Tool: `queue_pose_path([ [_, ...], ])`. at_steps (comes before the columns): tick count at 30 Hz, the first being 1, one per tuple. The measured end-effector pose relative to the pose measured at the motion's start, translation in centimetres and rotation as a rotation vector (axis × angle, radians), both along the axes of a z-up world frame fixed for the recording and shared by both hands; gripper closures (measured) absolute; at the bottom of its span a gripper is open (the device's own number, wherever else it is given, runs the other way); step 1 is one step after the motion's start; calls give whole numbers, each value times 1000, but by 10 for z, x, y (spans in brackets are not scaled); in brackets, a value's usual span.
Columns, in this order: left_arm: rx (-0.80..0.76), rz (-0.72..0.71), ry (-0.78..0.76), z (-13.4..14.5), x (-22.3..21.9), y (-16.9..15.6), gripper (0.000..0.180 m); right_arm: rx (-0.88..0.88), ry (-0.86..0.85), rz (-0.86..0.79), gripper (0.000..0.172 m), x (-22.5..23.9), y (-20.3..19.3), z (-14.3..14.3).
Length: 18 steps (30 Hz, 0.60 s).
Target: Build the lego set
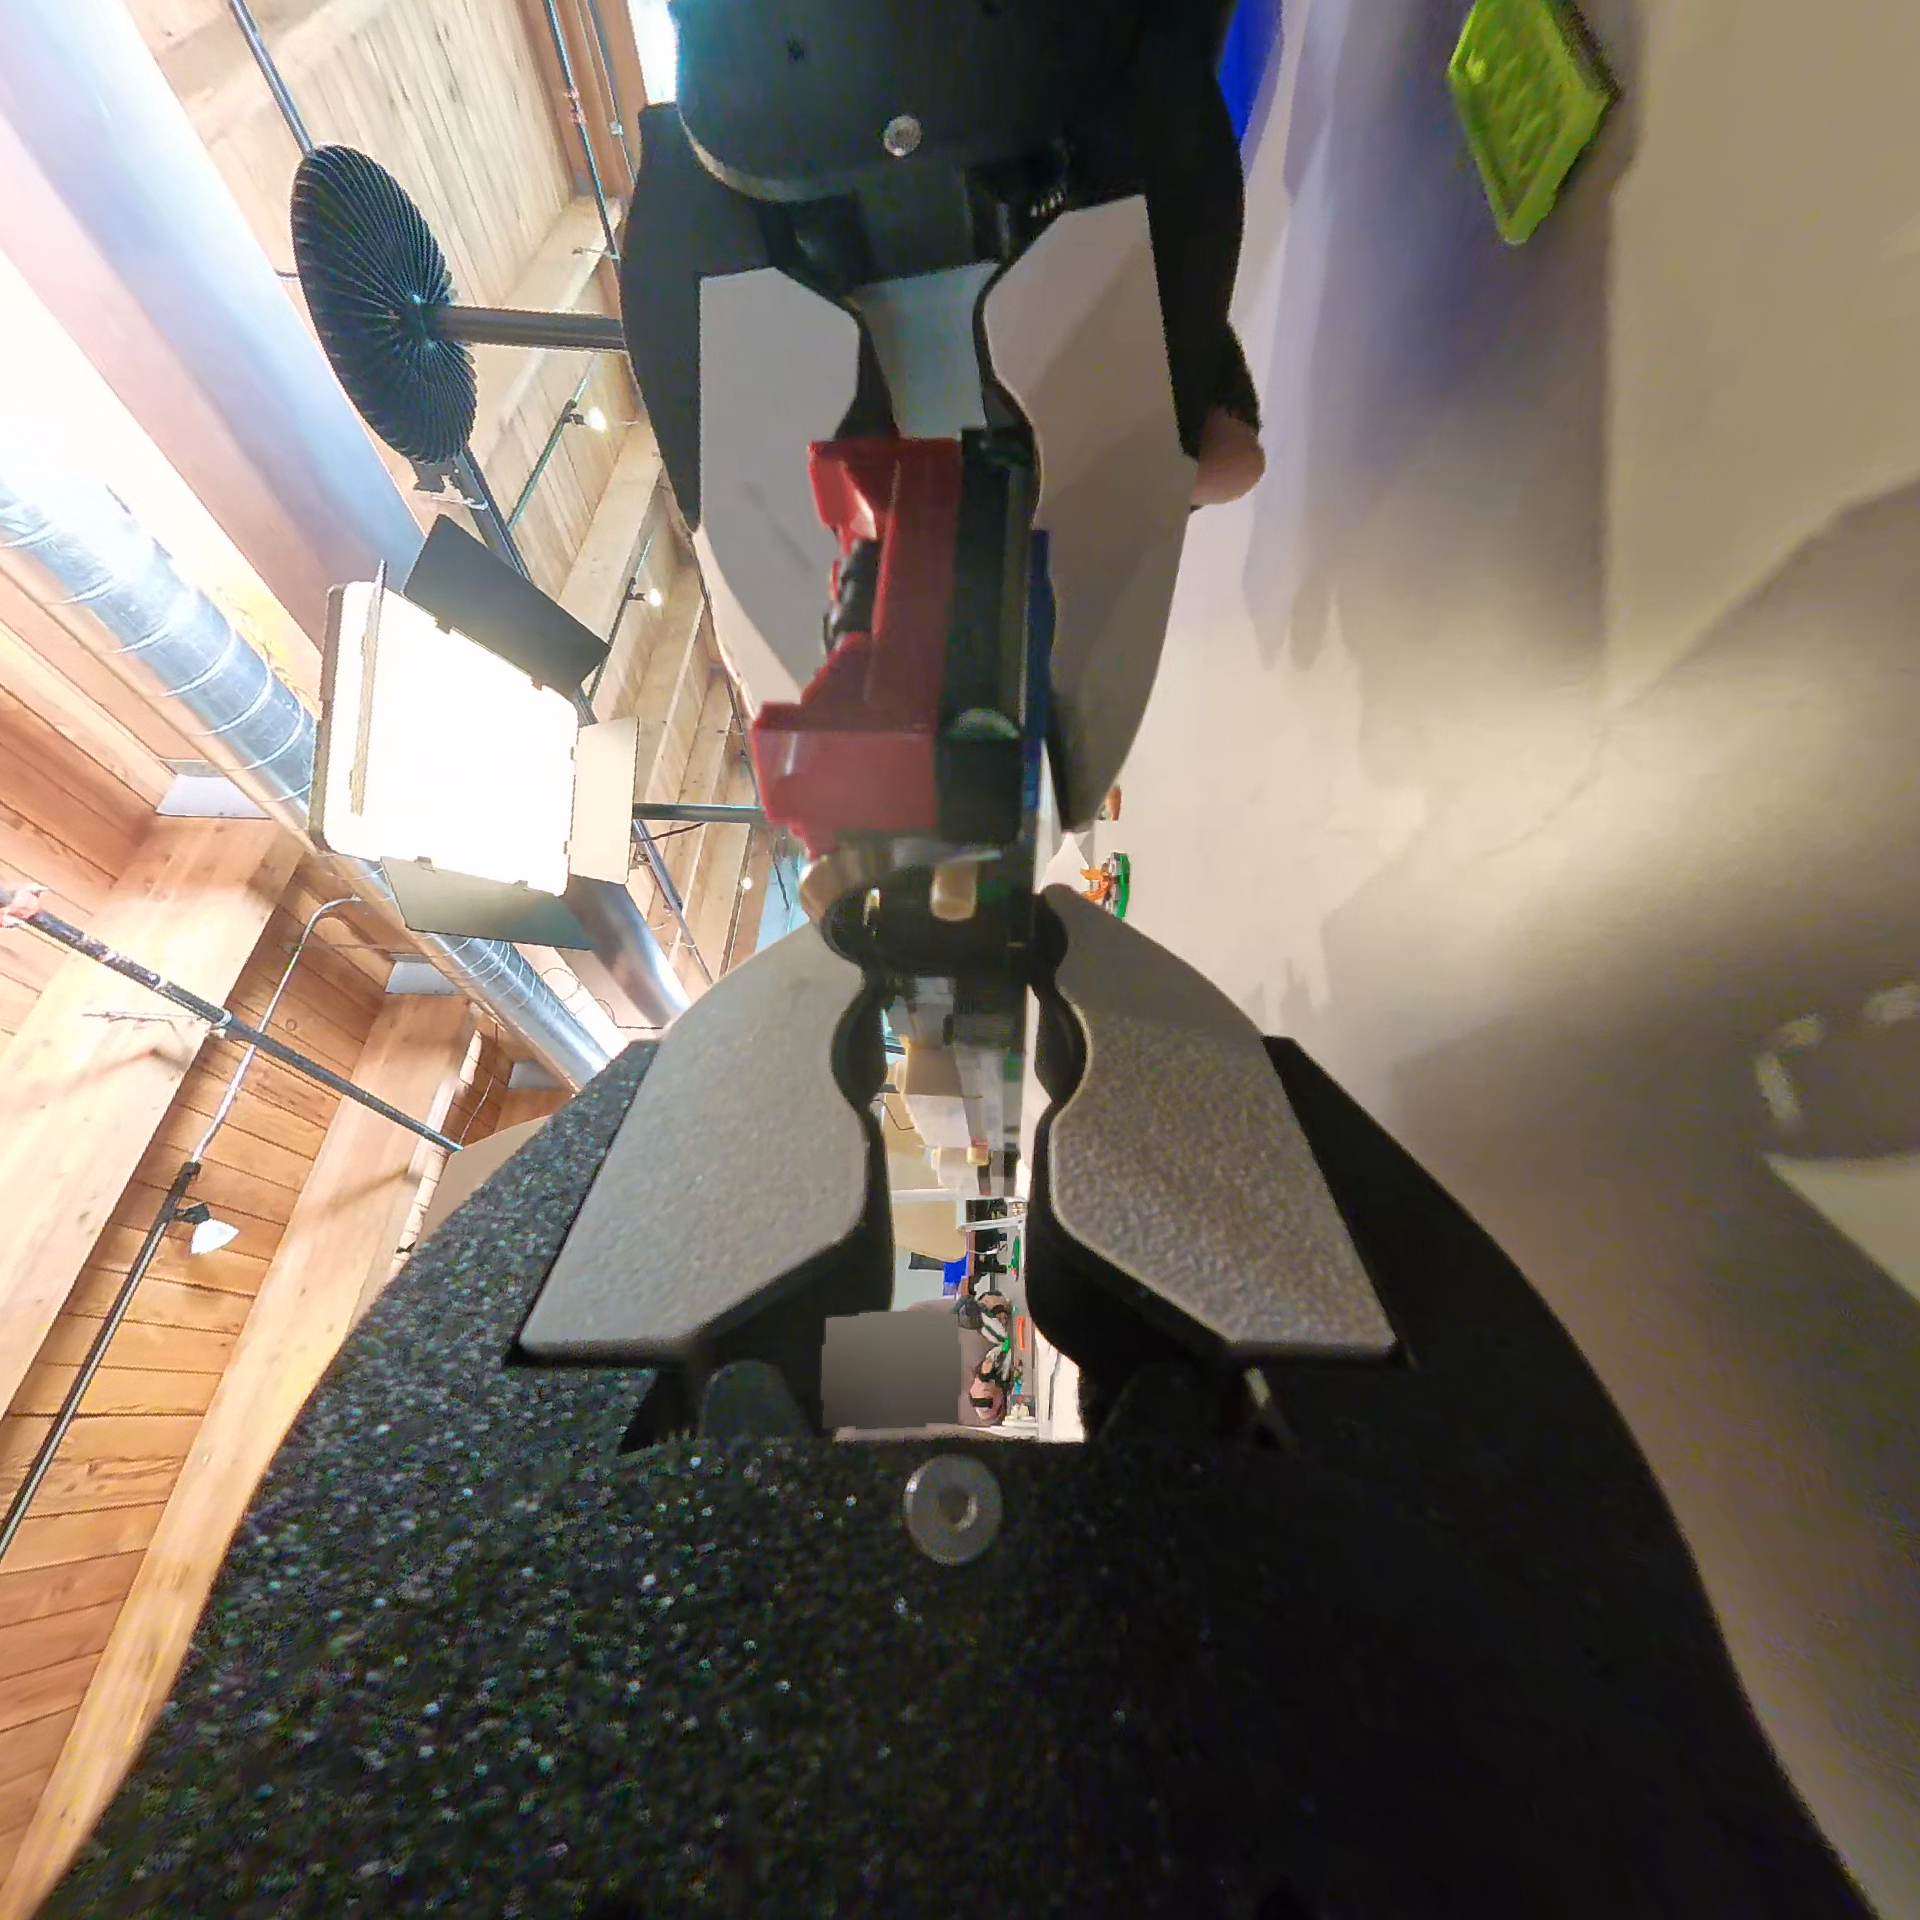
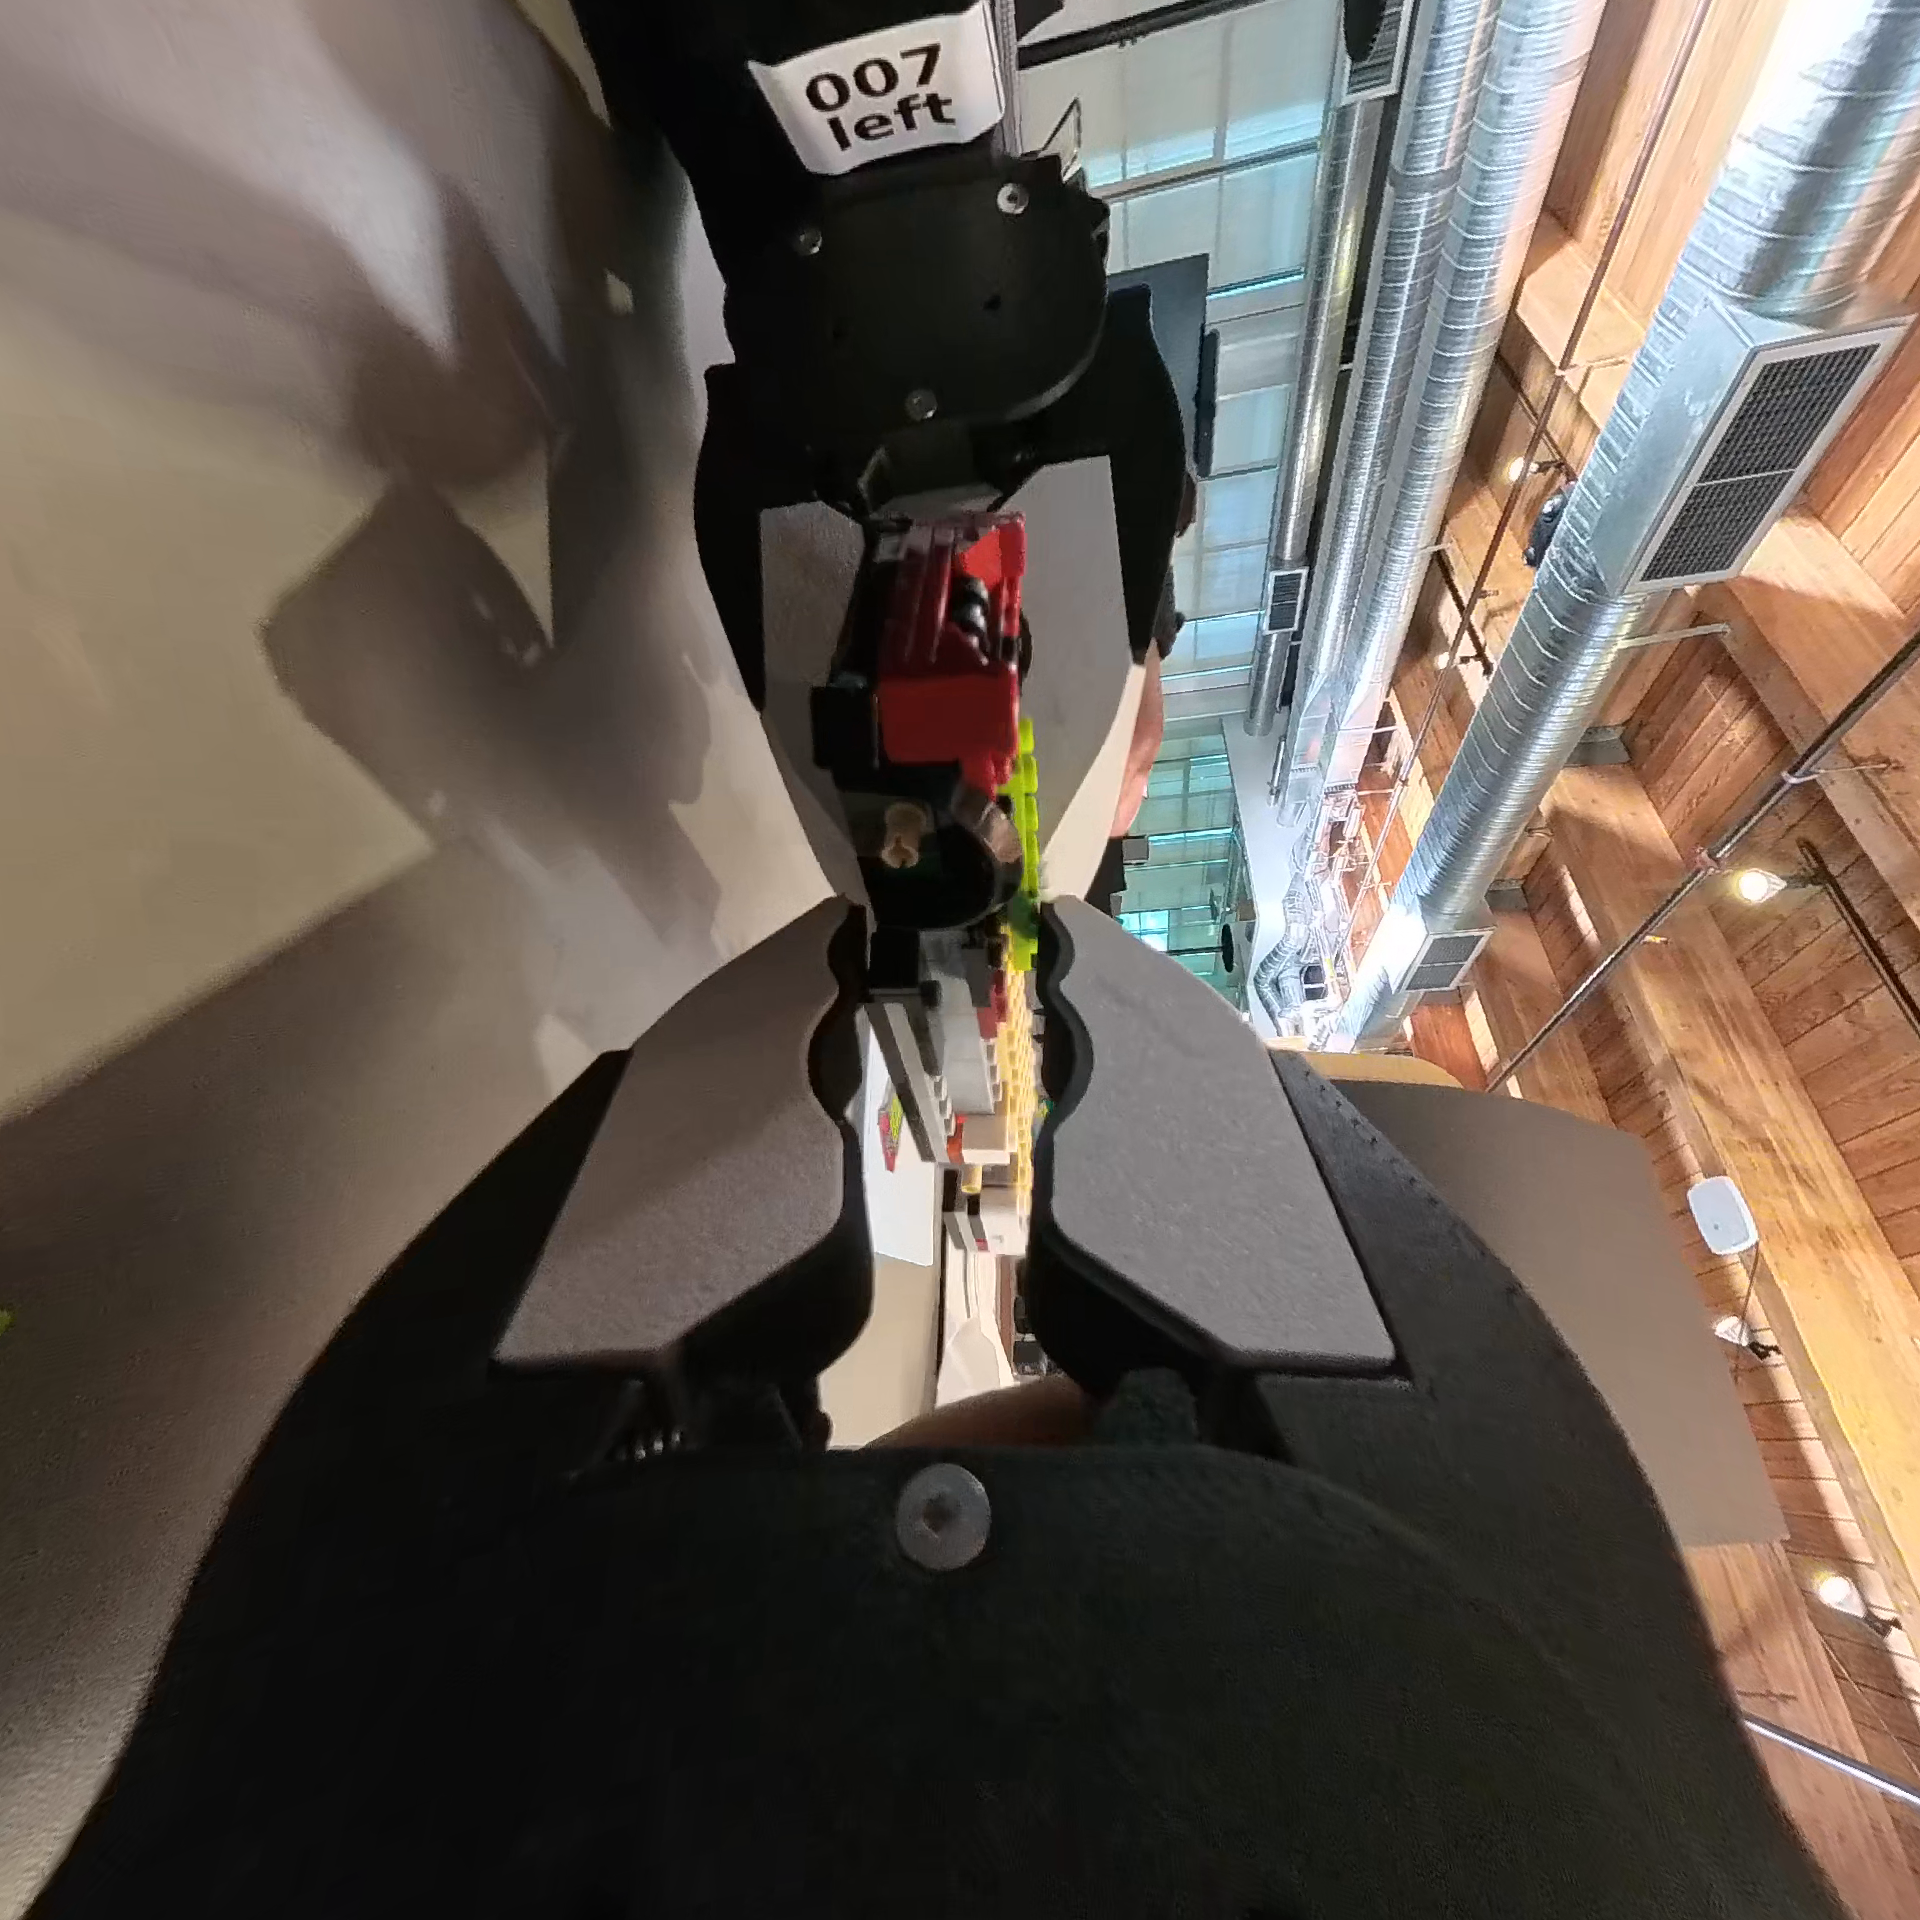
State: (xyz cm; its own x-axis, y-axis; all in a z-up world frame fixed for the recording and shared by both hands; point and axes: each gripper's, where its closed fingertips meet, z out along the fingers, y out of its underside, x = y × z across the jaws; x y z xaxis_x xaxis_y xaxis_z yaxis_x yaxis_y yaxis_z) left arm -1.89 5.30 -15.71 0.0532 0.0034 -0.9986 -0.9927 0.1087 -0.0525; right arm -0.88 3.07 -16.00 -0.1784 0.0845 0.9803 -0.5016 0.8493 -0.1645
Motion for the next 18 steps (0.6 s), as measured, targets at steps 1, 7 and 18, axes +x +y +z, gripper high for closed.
queue_pose_path([
  [1,4,2,-2,1,0,0,156,0,7,-2,141,0,0,1],
  [7,9,3,-8,2,0,0,156,0,46,-15,144,-2,3,3],
  [18,4,8,-13,2,-1,1,156,-12,25,-14,144,-2,3,2],
])
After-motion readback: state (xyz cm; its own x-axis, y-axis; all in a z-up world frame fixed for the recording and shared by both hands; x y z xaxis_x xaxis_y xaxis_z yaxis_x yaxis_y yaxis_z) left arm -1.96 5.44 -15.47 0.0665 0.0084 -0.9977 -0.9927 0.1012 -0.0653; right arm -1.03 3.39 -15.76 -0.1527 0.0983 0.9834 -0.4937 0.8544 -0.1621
